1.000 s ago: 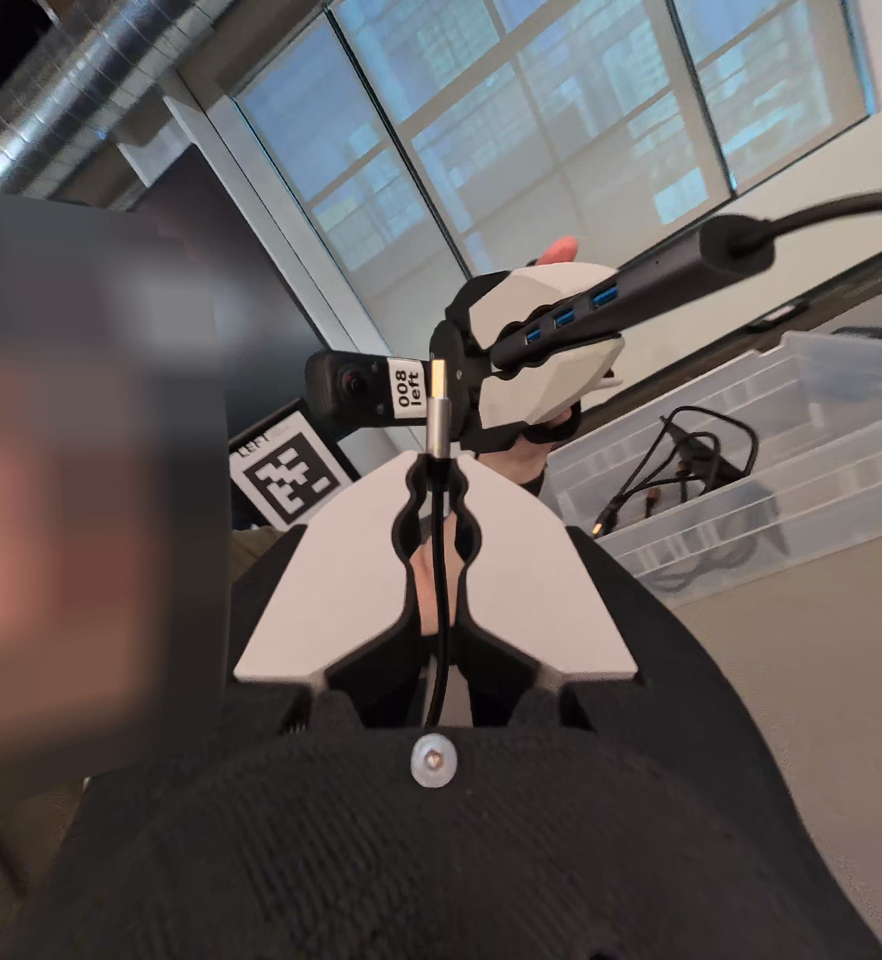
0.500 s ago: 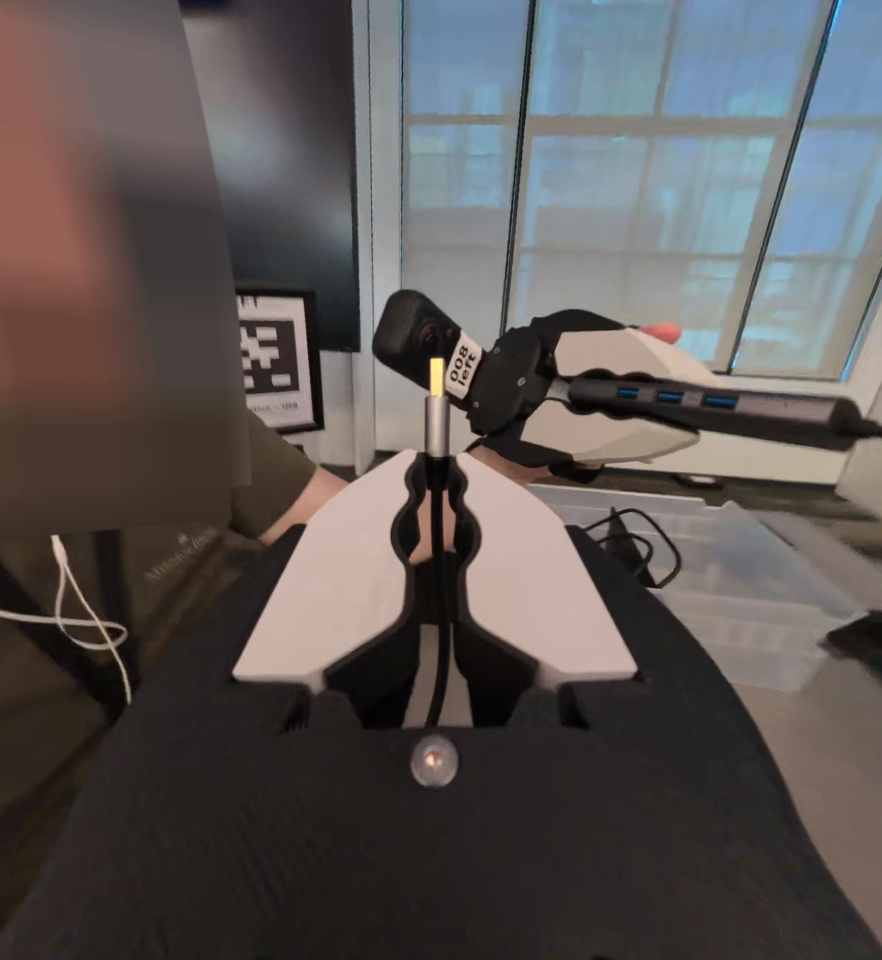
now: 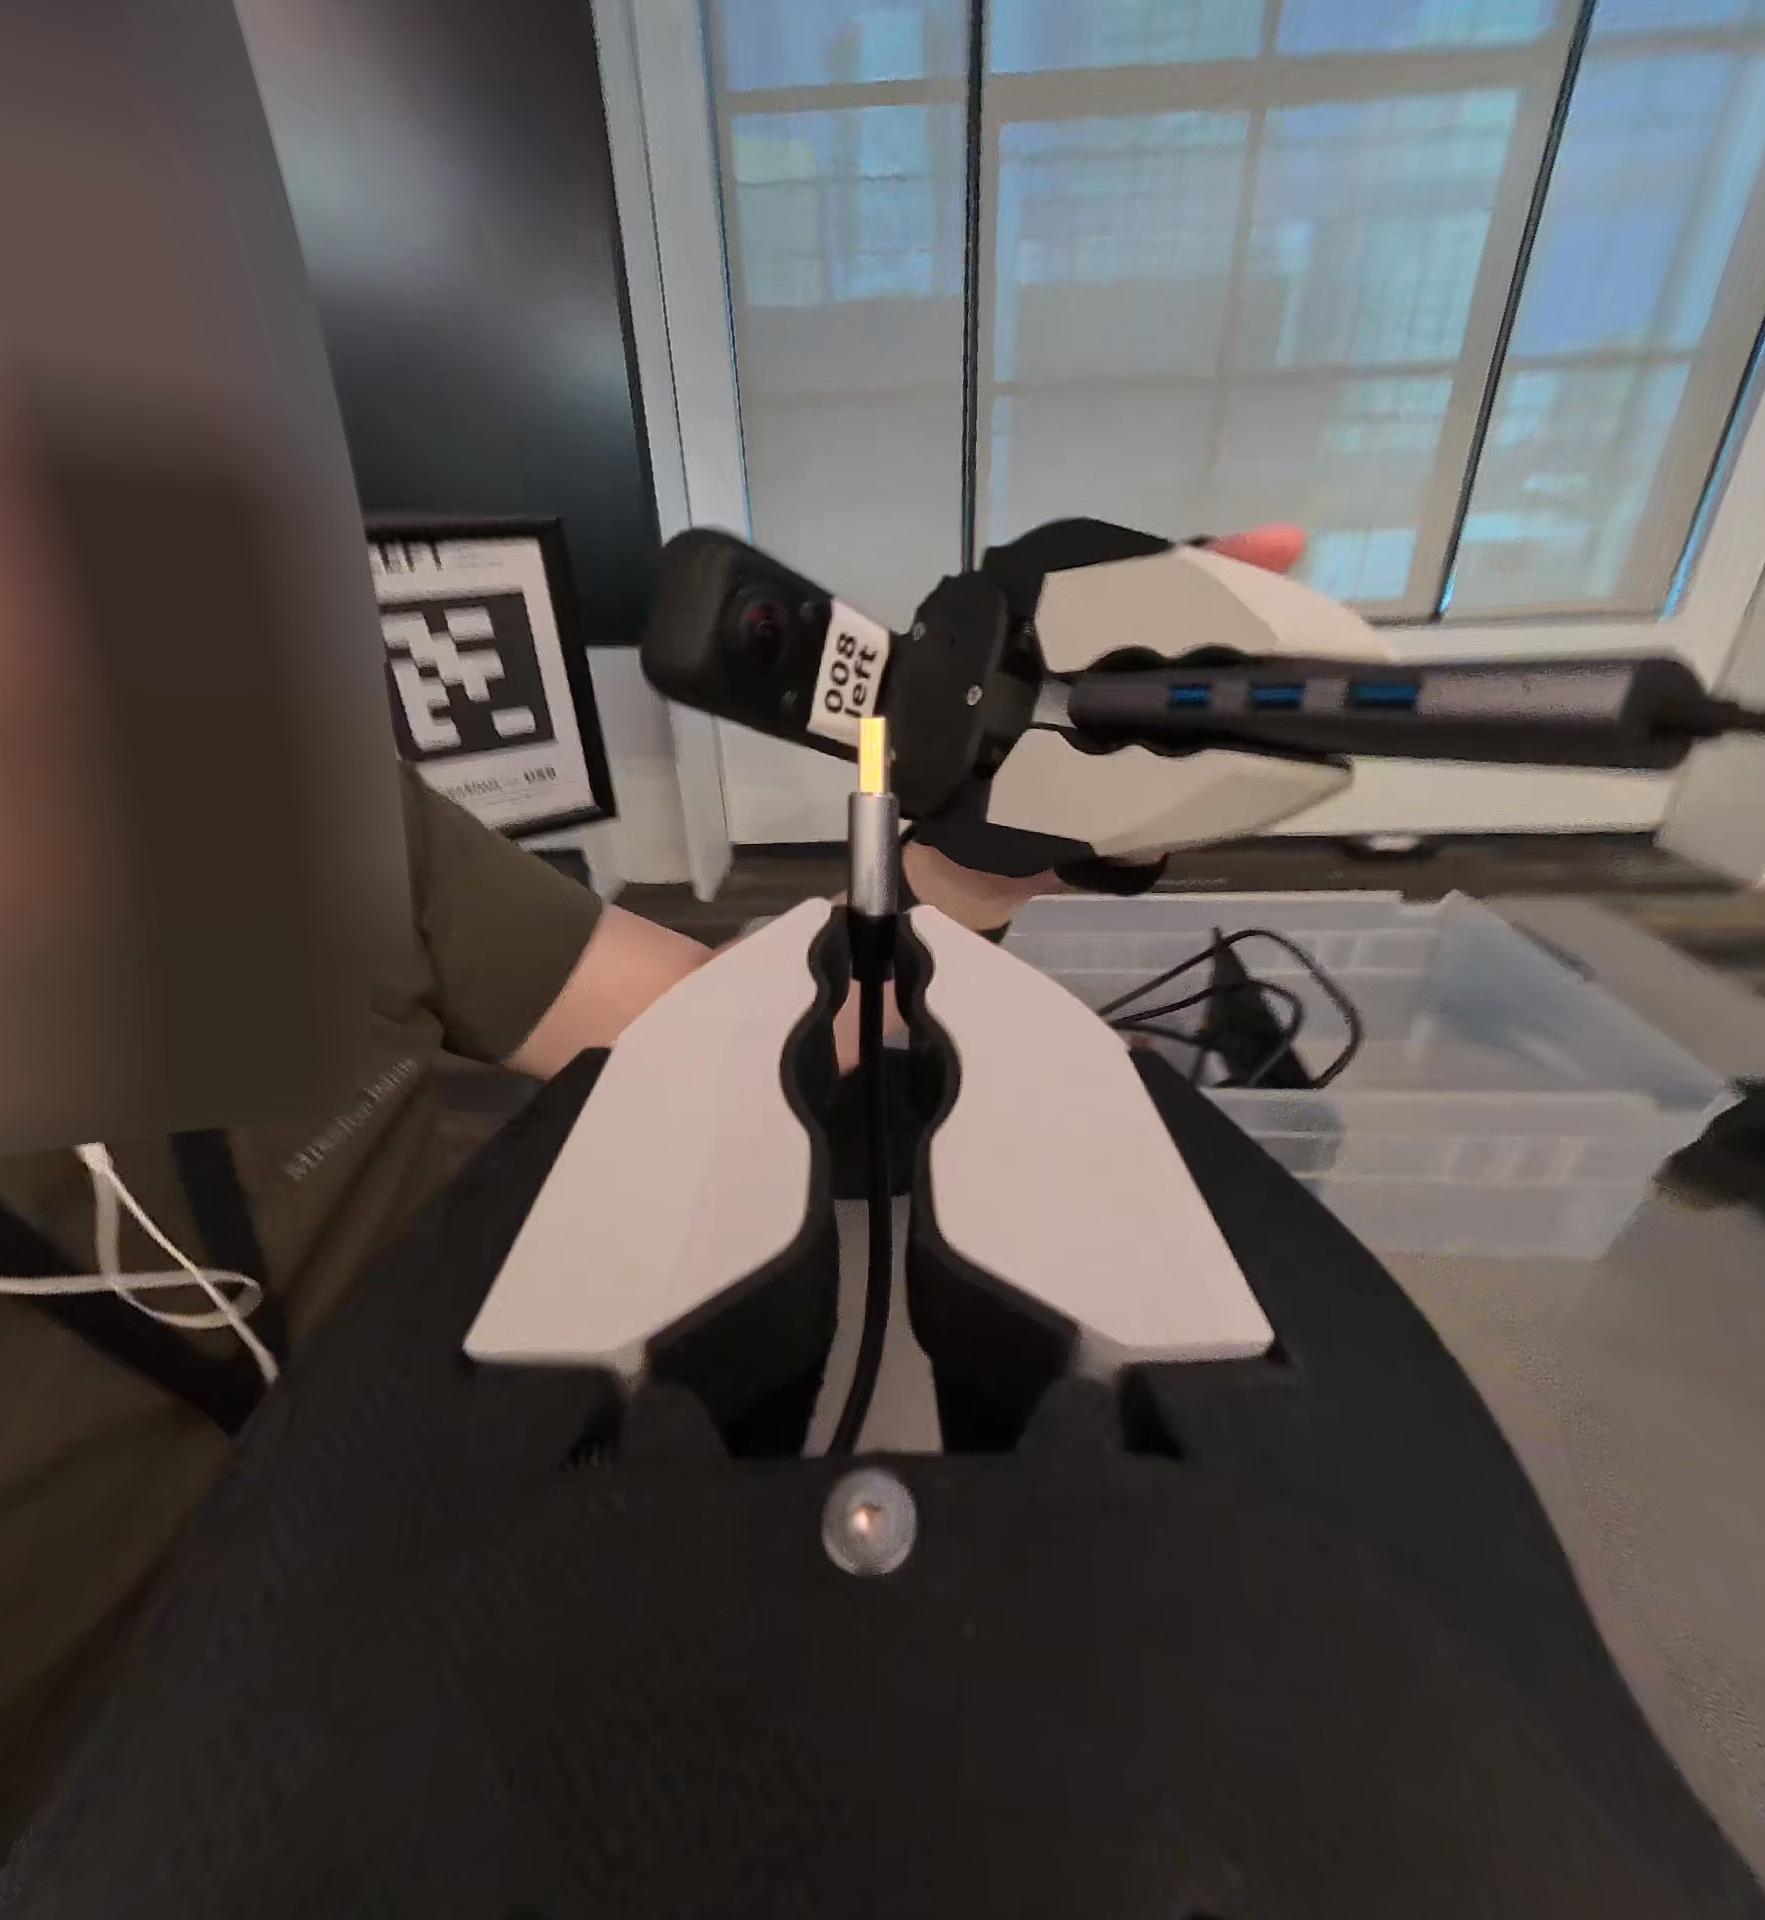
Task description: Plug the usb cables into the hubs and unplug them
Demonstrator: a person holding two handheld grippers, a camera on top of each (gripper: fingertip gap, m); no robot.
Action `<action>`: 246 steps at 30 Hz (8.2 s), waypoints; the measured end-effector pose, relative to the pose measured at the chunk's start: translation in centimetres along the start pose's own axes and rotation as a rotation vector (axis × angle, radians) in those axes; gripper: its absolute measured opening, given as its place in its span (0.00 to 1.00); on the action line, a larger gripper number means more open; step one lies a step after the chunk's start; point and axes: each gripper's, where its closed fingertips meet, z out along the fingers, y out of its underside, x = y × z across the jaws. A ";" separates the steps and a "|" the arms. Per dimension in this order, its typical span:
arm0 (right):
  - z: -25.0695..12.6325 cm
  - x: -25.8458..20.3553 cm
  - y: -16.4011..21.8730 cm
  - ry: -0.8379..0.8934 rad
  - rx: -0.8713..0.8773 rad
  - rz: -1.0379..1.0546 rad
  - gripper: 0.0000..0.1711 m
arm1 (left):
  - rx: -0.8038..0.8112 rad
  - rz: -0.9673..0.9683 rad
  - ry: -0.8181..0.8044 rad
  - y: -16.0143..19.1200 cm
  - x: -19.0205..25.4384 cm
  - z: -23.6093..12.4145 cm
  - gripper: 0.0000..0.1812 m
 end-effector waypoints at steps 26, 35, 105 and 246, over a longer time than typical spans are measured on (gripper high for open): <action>-1.4 3.3 0.4 0.060 -0.035 1.228 0.05 | 0.022 0.214 0.015 -1.3 3.3 1.3 0.09; -1.5 2.6 1.0 0.026 -0.048 1.274 0.05 | 0.062 0.239 0.028 -2.1 3.9 1.1 0.09; -1.9 0.1 2.4 -0.064 -0.283 1.281 0.05 | 0.174 0.261 0.047 -4.2 6.0 1.1 0.09; -5.1 2.1 3.1 0.060 -0.294 1.381 0.05 | 0.095 0.106 0.073 -3.4 8.4 3.2 0.09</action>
